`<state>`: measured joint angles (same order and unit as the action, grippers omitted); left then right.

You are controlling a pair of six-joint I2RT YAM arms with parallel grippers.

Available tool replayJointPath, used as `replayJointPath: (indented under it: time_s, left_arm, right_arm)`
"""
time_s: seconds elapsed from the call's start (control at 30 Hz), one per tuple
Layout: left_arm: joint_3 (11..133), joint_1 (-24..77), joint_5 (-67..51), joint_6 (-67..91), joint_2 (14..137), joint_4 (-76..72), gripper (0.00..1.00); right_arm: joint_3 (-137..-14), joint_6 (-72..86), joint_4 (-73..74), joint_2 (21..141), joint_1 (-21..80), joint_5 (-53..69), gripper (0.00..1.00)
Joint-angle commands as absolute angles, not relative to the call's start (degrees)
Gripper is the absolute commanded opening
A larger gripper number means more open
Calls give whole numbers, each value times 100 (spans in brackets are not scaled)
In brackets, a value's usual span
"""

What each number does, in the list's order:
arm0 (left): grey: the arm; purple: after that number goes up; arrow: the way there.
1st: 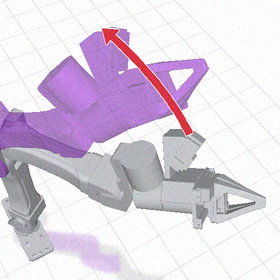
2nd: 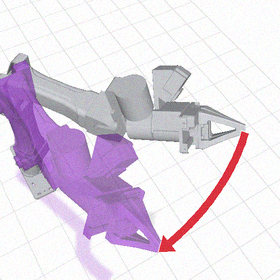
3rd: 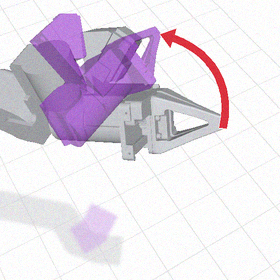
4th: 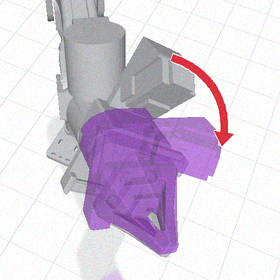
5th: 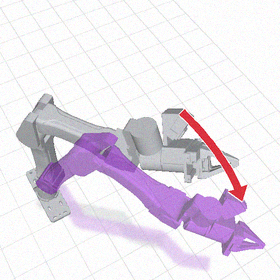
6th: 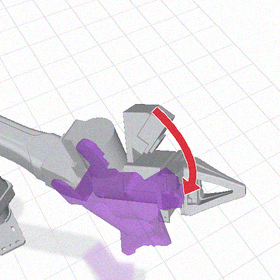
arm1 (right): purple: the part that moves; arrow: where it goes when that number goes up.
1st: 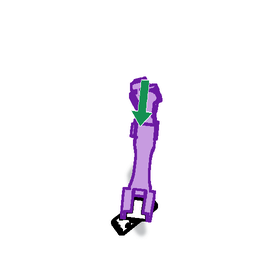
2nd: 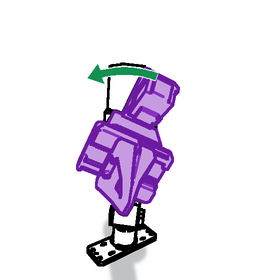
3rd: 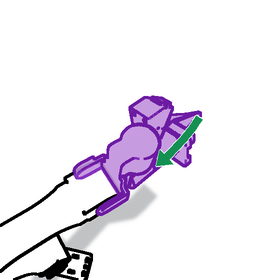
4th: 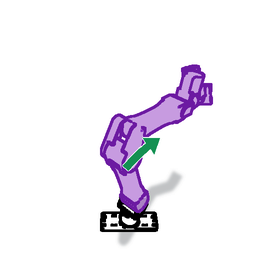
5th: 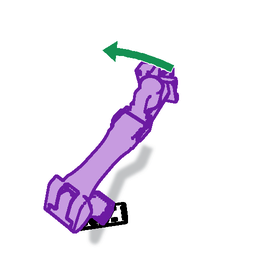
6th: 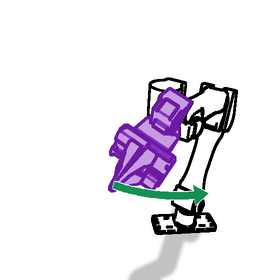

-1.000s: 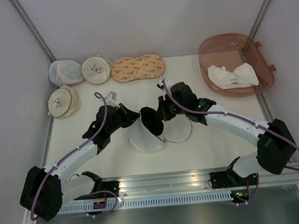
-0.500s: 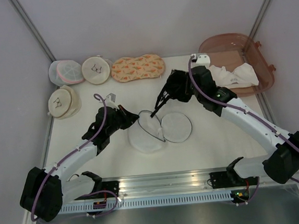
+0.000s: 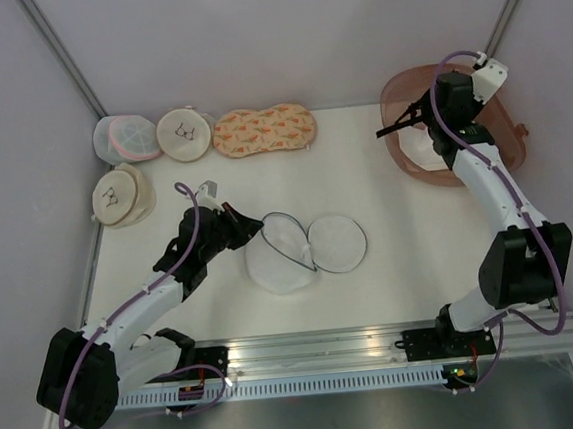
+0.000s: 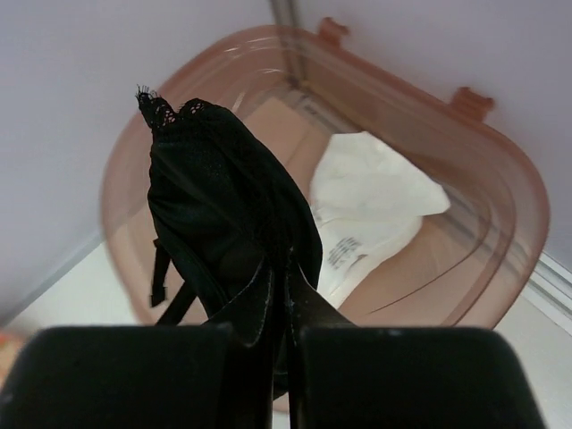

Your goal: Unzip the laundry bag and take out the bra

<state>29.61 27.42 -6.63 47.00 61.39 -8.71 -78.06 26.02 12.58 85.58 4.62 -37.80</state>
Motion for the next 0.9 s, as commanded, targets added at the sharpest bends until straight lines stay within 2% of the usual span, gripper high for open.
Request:
replayJointPath:
  time_s: [0.0, 0.17, 0.2, 0.23, 0.27, 0.3, 0.37, 0.47, 0.5, 0.63, 0.67, 0.87]
  left_arm:
    - [2927, 2672, -791, 4579, 6003, -896, 2]
    - [2927, 2610, -835, 4579, 6029, -923, 2]
    - [2935, 2610, -844, 4579, 6038, -923, 2]
    - [2927, 2602, -879, 4588, 6047, -932, 2]
    - [2927, 2593, -879, 4597, 6064, -940, 2]
    - [2935, 2584, -896, 4597, 6073, -949, 2]
    - [2944, 2584, -914, 4597, 6082, -949, 2]
    - [2927, 2549, -932, 4597, 6082, -940, 2]
    - [2927, 2540, -923, 4597, 6082, -949, 2]
    - [2900, 2496, -923, 4605, 6082, -967, 2]
    - [2909, 2487, -932, 4605, 6091, -958, 2]
    - [2909, 2382, -985, 4509, 5942, -844, 2]
  right_arm:
    - [-8112, 2970, 906, 8929, 45, -4104, 0]
    - [-8402, 3094, 1213, 9693, -422, -3911, 0]
    - [-8385, 3085, 1213, 9764, -448, -3746, 6]
    - [-8428, 3033, 1309, 9843, -466, -3596, 21]
    - [-8620, 2989, 1423, 10026, -475, -3473, 52]
    - [-8735, 2962, 1546, 10098, -475, -3132, 65]
    - [-8885, 2944, 1810, 10169, -475, -2762, 73]
    - [-8693, 2839, 1531, 9635, -413, -2006, 77]
    - [-8449, 2787, 1407, 9450, -291, -1891, 89]
    - [-7815, 2523, 942, 8493, 271, -470, 91]
    - [-7648, 2540, 836, 8351, 377, 317, 92]
    - [-5996, 2794, 211, 7261, 1537, 1292, 94]
